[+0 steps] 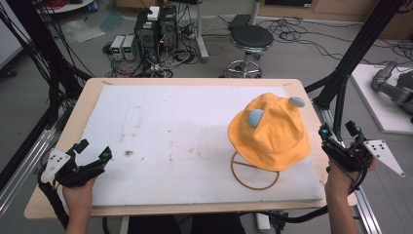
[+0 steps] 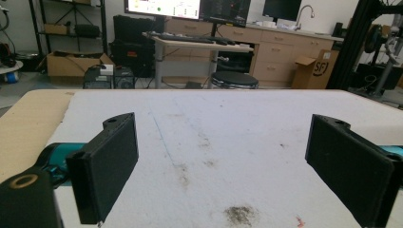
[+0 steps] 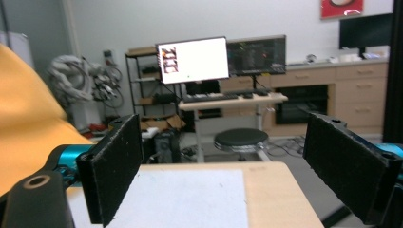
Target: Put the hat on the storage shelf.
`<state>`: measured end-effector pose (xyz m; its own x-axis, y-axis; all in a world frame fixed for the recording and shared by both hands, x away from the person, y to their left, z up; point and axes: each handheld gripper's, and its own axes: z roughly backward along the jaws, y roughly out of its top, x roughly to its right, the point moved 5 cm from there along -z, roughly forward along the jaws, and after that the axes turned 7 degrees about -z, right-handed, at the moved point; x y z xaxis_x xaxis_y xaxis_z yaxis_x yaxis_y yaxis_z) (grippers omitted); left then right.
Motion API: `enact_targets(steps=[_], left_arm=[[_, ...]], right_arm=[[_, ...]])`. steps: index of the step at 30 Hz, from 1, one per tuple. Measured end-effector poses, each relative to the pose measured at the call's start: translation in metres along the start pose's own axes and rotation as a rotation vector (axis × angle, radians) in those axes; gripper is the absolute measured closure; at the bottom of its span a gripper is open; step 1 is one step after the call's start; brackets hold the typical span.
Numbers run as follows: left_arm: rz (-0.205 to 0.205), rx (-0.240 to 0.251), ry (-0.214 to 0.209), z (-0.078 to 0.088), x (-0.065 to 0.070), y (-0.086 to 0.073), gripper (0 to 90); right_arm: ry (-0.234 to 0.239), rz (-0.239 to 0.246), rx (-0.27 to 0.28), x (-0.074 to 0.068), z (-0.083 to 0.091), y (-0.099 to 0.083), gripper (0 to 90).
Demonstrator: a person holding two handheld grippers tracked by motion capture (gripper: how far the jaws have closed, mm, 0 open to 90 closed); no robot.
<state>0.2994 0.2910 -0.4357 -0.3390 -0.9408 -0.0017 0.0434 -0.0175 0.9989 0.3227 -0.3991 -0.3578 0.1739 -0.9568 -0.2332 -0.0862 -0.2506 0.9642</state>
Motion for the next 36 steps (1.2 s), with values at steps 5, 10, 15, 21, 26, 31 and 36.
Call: enact_targets(steps=[5, 10, 15, 21, 26, 31, 36], left_arm=[[-0.002, 0.003, -0.004, -0.002, 0.001, 0.0, 11.0], [-0.004, 0.003, -0.009, -0.004, 0.001, 0.0, 11.0], [-0.003, 0.004, -0.012, -0.005, 0.003, 0.0, 11.0], [-0.004, 0.006, -0.018, -0.008, 0.004, 0.0, 11.0], [-0.007, 0.001, -0.022, -0.011, 0.005, -0.001, 11.0], [-0.007, 0.003, -0.028, -0.013, 0.006, -0.001, 11.0], [-0.014, -0.006, -0.029, -0.015, 0.005, -0.003, 11.0]], right_arm=[[-0.019, 0.015, -0.03, 0.007, 0.0, -0.022, 13.0], [-0.014, 0.046, -0.092, 0.006, -0.006, -0.046, 12.9], [-0.005, 0.051, -0.116, 0.004, -0.007, -0.056, 12.9], [0.028, 0.066, -0.15, -0.006, -0.015, -0.072, 12.7], [0.051, 0.085, -0.159, -0.013, -0.02, -0.078, 12.6], [0.063, 0.047, -0.158, -0.021, -0.027, -0.082, 12.7], [0.075, 0.029, -0.172, -0.024, -0.033, -0.086, 12.6]])
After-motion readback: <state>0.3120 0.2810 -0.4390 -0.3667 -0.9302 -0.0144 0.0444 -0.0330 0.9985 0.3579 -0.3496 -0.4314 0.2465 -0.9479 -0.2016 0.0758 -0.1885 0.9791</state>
